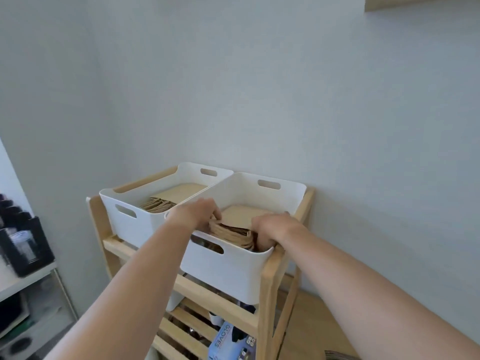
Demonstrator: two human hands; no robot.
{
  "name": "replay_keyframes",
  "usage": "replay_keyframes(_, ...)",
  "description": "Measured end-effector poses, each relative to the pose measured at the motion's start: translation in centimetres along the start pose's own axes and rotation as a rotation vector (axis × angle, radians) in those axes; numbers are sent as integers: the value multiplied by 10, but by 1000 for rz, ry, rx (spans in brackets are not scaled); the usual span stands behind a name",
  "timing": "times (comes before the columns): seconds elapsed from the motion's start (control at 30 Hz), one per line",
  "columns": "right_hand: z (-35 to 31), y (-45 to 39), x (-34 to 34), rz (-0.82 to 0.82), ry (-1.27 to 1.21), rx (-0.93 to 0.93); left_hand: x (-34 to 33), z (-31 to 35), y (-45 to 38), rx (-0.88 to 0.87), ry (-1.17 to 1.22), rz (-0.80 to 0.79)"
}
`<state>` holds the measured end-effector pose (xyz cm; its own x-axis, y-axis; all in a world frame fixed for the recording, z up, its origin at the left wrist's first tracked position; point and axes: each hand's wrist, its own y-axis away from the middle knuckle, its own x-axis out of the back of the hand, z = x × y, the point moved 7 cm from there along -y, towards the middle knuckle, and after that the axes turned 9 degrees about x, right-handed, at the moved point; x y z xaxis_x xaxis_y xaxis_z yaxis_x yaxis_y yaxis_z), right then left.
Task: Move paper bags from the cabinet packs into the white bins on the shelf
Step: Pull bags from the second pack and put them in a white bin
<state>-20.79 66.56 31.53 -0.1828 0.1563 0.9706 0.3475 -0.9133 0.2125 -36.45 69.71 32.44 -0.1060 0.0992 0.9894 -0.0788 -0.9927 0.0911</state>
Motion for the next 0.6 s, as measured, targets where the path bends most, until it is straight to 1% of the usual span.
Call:
replay_keyframes(0.03,1,-3,-3,-62,8,-6,-4,3,-3,1,-28,-12)
replay_keyframes(0.07,2,-7,-5,-86,10,-14,-4,6,-6,7,-42,-8)
replay_keyframes(0.13,5,-16,-7,-73,1,-33,0,6,-17,17,-16,-7)
replay_keyframes(0.2,7,-26,-11,-69,-3,-56,1,5,-25,21,6,-67)
replay_keyframes(0.37,9,-45,-23,-127,15,-77,-8,12,-41,26,-68,-105)
replay_keyframes(0.47,6,-49,-24,-152,78,-90,-23,13,-50,40,-127,-154)
replay_keyframes(0.53,4,-49,-23,-173,94,-81,-25,12,-53,38,-106,-150)
replay_keyframes(0.6,3,-47,-21,-178,114,-84,-22,12,-51,24,-34,-114)
